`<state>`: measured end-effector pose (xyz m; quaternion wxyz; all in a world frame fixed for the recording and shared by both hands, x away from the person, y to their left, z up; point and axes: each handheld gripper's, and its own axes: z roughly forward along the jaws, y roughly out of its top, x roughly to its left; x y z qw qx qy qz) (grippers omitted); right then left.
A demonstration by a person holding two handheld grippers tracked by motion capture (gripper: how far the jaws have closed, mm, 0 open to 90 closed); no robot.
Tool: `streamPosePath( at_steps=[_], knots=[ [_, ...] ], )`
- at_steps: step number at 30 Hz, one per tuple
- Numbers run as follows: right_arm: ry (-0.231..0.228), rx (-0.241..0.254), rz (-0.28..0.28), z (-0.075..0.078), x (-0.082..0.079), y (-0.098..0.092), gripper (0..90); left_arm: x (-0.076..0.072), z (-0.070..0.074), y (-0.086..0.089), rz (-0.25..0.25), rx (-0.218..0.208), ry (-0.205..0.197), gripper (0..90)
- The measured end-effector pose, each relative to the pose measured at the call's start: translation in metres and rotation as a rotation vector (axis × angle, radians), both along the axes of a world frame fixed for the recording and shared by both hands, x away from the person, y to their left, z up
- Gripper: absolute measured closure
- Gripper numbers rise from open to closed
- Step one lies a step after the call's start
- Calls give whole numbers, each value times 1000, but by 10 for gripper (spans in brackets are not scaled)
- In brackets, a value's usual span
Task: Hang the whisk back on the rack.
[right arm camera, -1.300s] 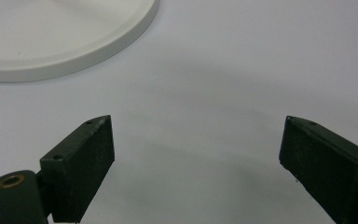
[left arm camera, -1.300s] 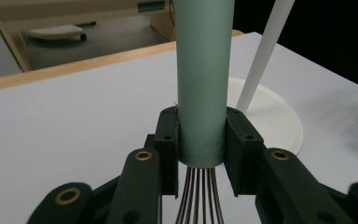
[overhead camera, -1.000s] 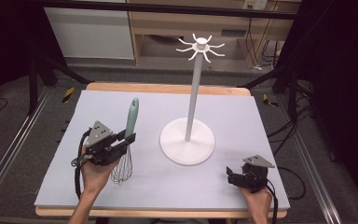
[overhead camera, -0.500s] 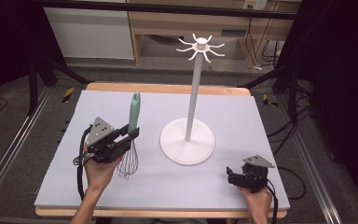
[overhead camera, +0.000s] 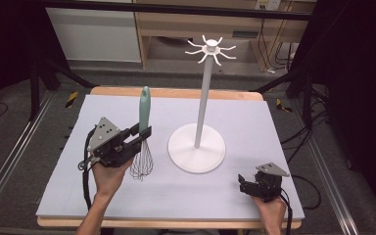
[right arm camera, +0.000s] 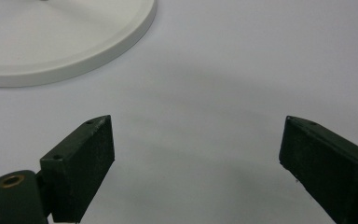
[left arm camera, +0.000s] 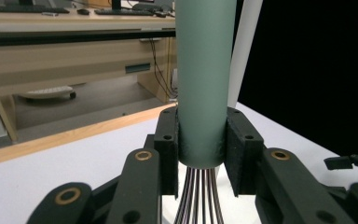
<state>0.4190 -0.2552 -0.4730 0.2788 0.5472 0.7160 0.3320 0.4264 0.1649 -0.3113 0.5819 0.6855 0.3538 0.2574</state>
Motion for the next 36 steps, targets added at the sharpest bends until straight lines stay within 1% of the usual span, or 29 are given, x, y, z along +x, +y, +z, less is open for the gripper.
streamPosePath(
  at_steps=[6, 10, 17, 18, 22, 23, 27, 29, 36],
  knots=[
    [-3, -2, 0, 0, 0, 0, 107, 1, 7, -7, -16, -6, -13, 683],
    [-3, -1, -1, 0, 0, 0, 107, 3, 13, -15, -38, -13, -22, 684],
    [-8, -3, -1, 1, 0, -1, 107, 4, 22, -25, -57, -3, -40, 684],
    [-8, -3, -1, 1, 0, -1, 107, 4, 26, -29, -62, -5, -48, 684],
    [-9, -5, 2, 1, 0, -1, 107, 4, 32, -33, -73, -5, -56, 684],
    [-10, -6, 1, 1, 0, -1, 107, 4, 36, -36, -77, -8, -62, 684],
    [-10, -6, 1, 1, 0, -1, 107, 5, 42, -41, -82, -3, -70, 684],
    [-7, 1, -2, 1, 0, -1, 107, 5, 45, -44, -84, 14, -75, 683],
    [-5, 0, -1, 0, 1, -1, 107, 8, 53, -52, -96, 24, -84, 683]
  ],
)
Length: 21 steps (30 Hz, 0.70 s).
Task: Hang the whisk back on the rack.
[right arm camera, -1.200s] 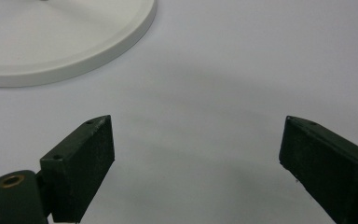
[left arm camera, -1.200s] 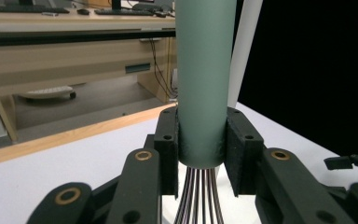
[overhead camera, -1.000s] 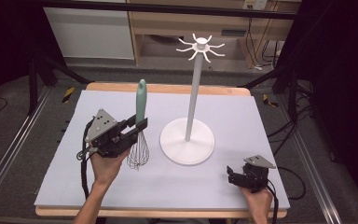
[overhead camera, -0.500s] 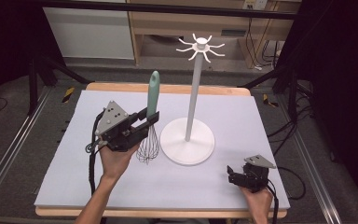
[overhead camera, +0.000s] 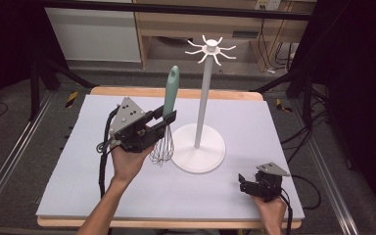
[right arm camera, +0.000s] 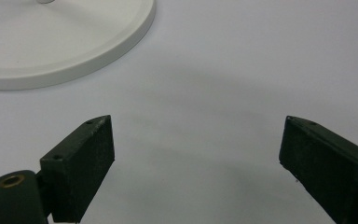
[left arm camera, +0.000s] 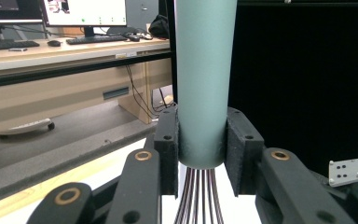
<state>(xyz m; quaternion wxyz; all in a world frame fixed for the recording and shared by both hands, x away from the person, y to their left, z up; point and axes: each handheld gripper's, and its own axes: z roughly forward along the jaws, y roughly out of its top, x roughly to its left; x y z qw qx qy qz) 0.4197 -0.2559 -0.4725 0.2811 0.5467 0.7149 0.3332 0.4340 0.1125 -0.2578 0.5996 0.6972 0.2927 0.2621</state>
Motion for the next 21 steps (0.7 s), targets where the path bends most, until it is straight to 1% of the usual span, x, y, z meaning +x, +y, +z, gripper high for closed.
streamPosePath(
  at_steps=[2, 3, 4, 7, 15, 21],
  knots=[
    [-1, 2, 0, 0, 0, 0, 107, 1, 5, -6, -8, 8, -3, 684],
    [-1, 2, 0, 0, 0, 0, 107, 1, 5, -6, -8, 8, -3, 683],
    [-1, 5, -2, 1, 0, -1, 107, 2, 8, -9, -7, 21, -11, 684],
    [-1, 5, 0, 0, -1, -1, 107, 4, 11, -13, -13, 23, -14, 684],
    [-2, 6, 0, 1, 0, -1, 107, 12, 16, -23, -28, 22, 4, 683],
    [-3, 7, 1, 1, 0, -1, 107, 15, 16, -29, -26, 35, 9, 683]
  ],
)
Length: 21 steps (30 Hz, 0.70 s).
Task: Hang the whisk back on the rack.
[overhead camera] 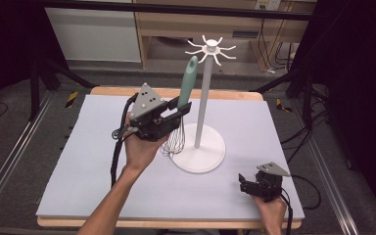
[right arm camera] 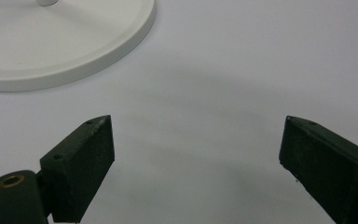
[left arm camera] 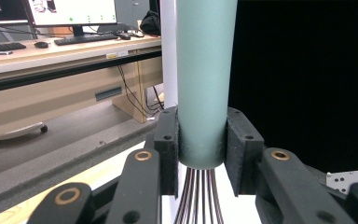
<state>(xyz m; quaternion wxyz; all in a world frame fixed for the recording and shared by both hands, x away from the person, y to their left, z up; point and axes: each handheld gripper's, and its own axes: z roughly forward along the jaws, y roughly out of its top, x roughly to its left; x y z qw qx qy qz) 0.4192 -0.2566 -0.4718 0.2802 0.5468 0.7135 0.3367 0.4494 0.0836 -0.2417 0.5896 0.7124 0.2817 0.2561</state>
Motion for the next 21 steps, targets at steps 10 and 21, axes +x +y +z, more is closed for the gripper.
streamPosePath(
  at_steps=[10, 21],
  knots=[
    [-1, 3, 1, 0, 0, 0, 107, 6, -1, -6, 6, 16, 10, 683],
    [0, 2, 0, 0, 0, 0, 107, 14, -3, -9, 15, 23, 24, 683]
  ],
)
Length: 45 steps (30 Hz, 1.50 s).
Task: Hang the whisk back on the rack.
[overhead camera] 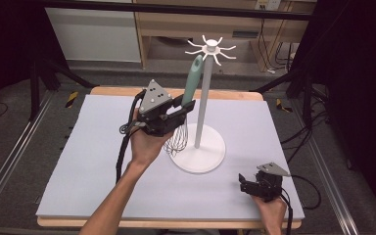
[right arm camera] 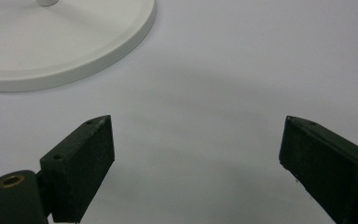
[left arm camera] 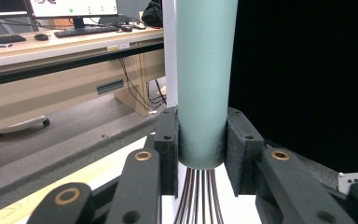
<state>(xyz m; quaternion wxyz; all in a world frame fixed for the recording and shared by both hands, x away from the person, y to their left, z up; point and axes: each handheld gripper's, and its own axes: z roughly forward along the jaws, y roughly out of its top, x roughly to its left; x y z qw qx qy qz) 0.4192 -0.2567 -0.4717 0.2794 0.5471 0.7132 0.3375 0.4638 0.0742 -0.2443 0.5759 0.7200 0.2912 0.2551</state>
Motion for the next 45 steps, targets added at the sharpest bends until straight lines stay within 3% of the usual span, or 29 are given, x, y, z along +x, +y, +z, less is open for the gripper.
streamPosePath(
  at_steps=[8, 26, 45],
  knots=[
    [-1, -1, 1, 0, 0, 0, 107, 6, -2, -5, 12, 16, 1, 683],
    [1, -1, 1, 0, 0, 0, 107, 15, -9, -14, 23, 9, 4, 680],
    [14, 4, 4, -1, 2, 1, 107, 23, -17, -26, 35, -32, -25, 675]
  ],
)
